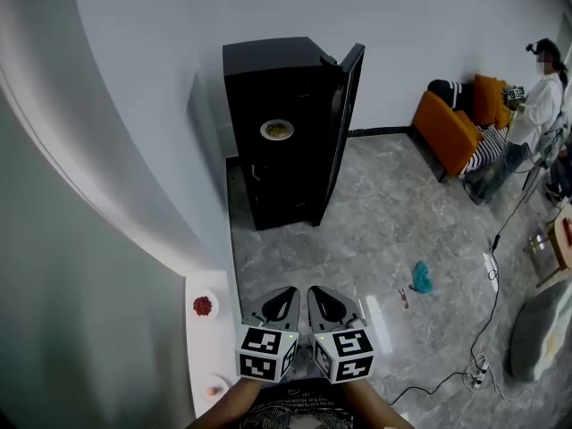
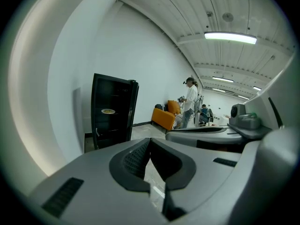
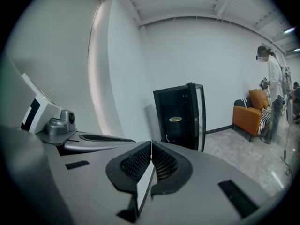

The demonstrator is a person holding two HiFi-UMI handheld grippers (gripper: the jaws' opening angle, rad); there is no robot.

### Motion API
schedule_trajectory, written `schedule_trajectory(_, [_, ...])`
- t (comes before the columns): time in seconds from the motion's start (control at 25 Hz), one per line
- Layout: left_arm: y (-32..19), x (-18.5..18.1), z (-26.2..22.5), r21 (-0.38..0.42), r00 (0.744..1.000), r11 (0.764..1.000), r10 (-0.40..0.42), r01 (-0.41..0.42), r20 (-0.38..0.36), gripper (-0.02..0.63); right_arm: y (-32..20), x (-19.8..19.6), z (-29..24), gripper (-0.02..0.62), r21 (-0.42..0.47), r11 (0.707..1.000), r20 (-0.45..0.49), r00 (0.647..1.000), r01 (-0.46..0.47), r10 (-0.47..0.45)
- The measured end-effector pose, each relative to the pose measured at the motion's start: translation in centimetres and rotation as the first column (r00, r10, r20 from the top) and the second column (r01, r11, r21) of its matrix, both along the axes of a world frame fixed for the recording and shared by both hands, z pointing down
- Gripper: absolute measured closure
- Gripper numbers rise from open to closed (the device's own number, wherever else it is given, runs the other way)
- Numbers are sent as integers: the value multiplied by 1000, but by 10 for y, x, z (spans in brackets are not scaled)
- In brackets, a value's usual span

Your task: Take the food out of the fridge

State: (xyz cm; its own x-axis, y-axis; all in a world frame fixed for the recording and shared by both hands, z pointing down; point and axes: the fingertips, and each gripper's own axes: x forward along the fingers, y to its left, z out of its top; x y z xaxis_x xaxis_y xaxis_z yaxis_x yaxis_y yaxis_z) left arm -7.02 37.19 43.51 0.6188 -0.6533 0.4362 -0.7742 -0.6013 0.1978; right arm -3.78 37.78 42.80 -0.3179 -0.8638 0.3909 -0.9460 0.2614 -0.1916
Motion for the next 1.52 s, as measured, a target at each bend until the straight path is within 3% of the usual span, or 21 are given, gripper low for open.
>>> schedule_trajectory(0.48, [-75, 22, 8, -4, 1000, 1000, -20, 20, 15, 592, -74, 19, 10, 574, 1, 999, 16, 999, 34, -34])
schedule_trajectory(1.12, [-187, 105, -1, -7, 998, 999, -47, 47, 49, 592, -187, 96, 6, 574, -14, 995, 81, 992, 97, -95])
schedule_trajectory(1.52, [-224, 135, -2, 16, 992, 995, -94, 94, 78, 592, -224, 128, 6, 574, -6, 991, 91, 987, 134, -133])
